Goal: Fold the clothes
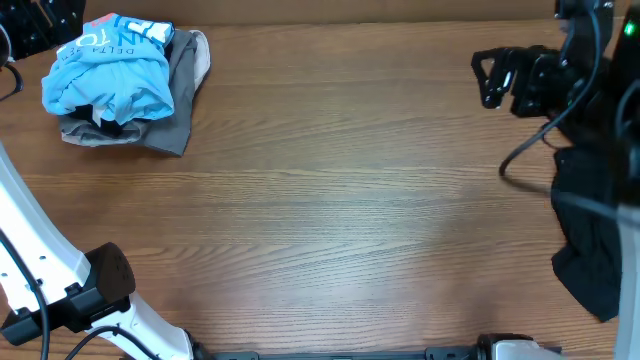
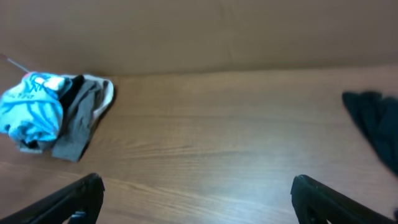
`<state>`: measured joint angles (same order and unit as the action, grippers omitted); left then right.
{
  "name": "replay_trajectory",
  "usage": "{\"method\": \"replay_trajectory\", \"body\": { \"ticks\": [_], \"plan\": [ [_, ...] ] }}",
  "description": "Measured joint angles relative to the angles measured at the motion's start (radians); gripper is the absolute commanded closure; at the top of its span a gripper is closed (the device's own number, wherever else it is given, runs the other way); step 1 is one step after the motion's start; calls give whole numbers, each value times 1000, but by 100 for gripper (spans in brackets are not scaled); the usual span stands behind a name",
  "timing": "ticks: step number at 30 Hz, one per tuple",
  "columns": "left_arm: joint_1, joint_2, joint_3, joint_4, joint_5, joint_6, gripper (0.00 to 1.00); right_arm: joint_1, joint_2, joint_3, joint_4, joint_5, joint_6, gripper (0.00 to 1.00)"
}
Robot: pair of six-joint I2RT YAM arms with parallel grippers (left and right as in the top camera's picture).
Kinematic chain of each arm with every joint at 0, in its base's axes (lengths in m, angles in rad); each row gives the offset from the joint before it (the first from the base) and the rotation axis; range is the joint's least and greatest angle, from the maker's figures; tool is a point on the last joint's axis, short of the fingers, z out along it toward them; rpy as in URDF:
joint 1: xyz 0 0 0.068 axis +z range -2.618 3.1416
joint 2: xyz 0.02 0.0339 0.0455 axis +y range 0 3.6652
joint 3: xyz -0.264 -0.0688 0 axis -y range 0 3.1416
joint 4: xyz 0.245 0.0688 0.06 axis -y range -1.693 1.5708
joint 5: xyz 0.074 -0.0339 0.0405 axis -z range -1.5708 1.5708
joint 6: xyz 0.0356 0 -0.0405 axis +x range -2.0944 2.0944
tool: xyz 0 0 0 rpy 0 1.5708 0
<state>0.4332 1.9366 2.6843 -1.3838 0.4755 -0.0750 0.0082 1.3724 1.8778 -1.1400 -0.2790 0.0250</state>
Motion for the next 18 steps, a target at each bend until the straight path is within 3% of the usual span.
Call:
{"method": "replay_trajectory", "body": {
  "ticks": [11, 18],
  "plan": [
    [0, 0, 0, 0, 0, 0, 0, 11, -610, -835, 756, 106, -3, 0],
    [0, 0, 0, -1, 0, 0, 0, -23, -962, -1305, 1025, 130, -2, 0]
  ]
}}
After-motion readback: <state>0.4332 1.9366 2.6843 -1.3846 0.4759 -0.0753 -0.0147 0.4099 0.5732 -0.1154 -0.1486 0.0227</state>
